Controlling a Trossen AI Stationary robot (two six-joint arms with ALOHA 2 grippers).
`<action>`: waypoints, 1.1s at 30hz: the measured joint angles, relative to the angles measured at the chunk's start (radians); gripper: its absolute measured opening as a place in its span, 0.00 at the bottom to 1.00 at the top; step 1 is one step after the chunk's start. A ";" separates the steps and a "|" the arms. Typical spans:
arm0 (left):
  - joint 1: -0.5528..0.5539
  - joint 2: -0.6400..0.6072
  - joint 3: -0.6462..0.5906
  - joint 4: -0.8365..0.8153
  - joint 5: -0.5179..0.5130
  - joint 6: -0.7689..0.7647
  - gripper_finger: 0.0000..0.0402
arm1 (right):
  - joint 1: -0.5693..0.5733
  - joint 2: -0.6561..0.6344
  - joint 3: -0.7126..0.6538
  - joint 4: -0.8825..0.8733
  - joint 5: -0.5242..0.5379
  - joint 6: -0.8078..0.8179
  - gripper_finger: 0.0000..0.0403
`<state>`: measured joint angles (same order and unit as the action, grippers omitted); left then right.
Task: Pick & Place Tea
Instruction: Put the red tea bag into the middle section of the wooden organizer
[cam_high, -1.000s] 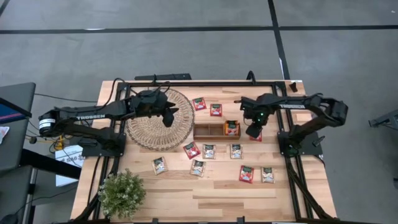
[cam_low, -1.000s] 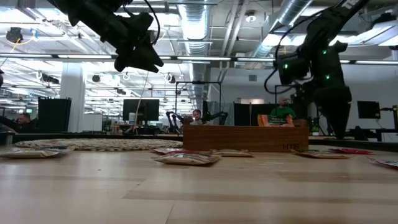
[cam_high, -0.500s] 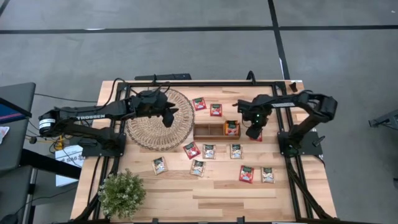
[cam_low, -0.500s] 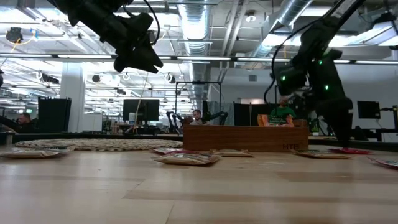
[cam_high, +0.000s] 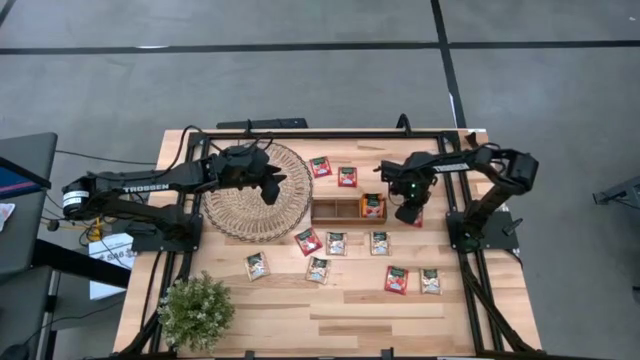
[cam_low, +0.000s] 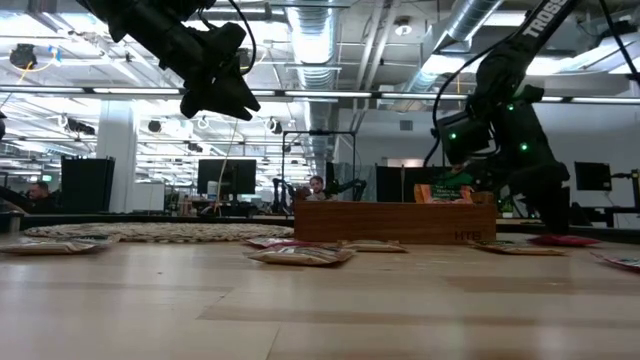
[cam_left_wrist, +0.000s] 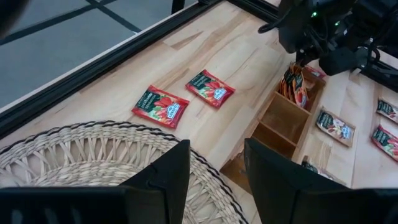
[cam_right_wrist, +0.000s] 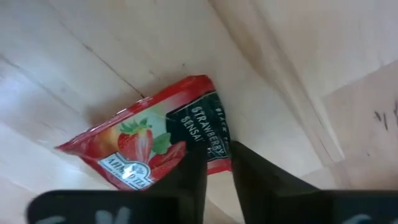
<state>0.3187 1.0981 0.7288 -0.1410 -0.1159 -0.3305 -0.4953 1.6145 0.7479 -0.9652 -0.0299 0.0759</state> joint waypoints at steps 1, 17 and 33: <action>0.000 0.000 0.000 0.000 0.000 0.000 0.35 | -0.006 -0.010 -0.001 0.002 0.000 0.002 0.11; 0.000 0.000 0.000 0.000 0.000 -0.003 0.35 | -0.061 -0.148 0.010 -0.039 0.033 -0.007 0.00; 0.000 0.000 0.000 0.000 0.000 -0.003 0.35 | 0.086 -0.285 0.363 -0.395 0.113 -0.090 0.00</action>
<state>0.3183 1.0985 0.7292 -0.1410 -0.1157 -0.3336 -0.4096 1.3298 1.1107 -1.3602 0.0833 -0.0142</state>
